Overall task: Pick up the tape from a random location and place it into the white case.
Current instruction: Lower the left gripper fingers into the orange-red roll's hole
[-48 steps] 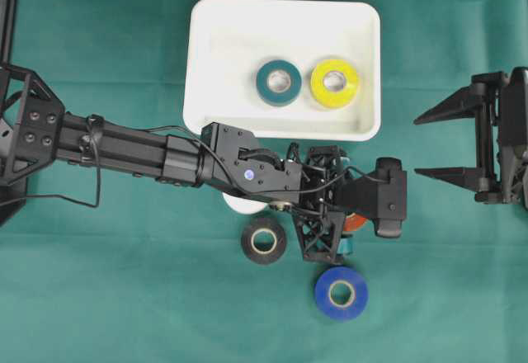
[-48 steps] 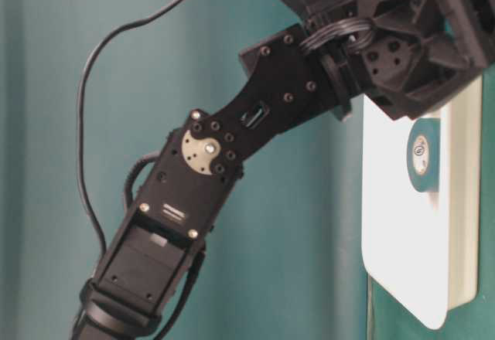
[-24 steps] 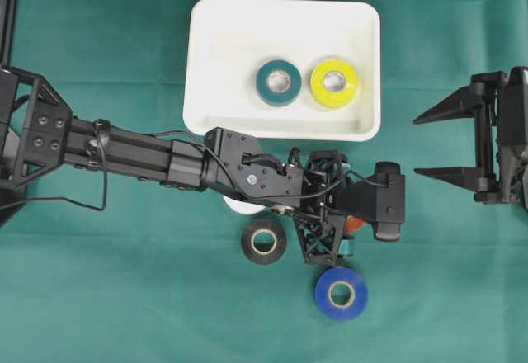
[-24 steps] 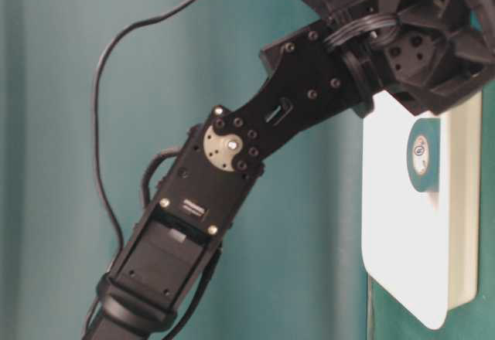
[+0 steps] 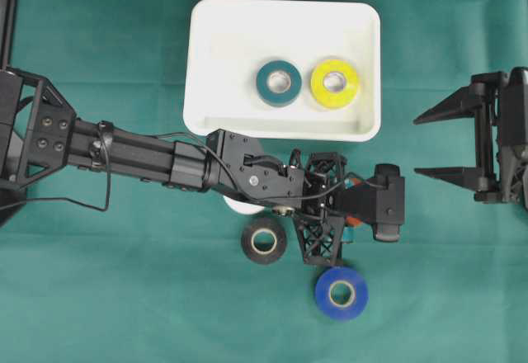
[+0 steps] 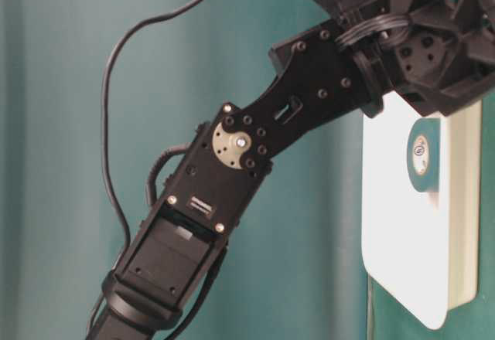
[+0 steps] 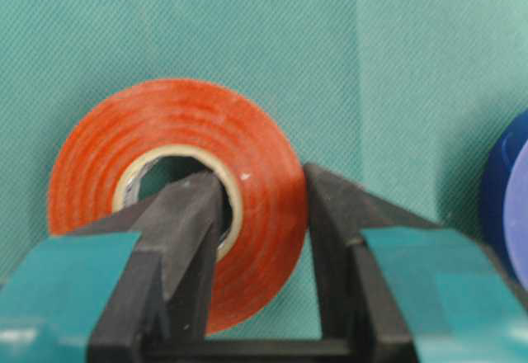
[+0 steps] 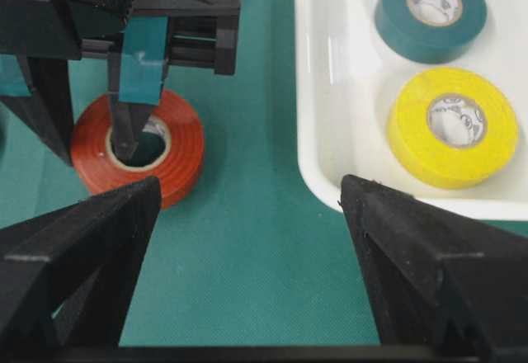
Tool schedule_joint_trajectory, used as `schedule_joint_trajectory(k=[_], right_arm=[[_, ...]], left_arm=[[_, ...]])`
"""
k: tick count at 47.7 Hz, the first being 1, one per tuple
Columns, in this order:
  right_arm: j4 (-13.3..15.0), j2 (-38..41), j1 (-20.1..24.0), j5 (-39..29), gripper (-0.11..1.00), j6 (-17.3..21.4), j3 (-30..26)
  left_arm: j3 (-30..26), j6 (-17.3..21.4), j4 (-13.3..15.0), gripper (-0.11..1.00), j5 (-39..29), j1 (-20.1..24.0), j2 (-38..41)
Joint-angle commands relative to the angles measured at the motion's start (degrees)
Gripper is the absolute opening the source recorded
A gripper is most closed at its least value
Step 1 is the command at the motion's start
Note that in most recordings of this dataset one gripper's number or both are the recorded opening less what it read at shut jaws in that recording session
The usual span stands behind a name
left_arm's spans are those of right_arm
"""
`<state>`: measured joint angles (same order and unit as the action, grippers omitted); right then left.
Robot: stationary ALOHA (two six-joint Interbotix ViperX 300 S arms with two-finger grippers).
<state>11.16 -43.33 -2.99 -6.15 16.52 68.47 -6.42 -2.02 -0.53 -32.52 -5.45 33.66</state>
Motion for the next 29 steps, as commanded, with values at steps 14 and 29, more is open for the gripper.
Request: schedule_joint_trajectory(k=[14,29], right_arm=[[0.00,0.09,-0.09,0.79,0.86,-0.09,-1.41],[0.00,0.09,-0.09,0.79,0.86,-0.09,-1.41]], left_arm=[[-0.62,-0.09,-0.09,0.25,-0.53,-0.35,-0.97],[-0.70,-0.09,-0.09,0.25,-2.29,-0.79,-3.34]])
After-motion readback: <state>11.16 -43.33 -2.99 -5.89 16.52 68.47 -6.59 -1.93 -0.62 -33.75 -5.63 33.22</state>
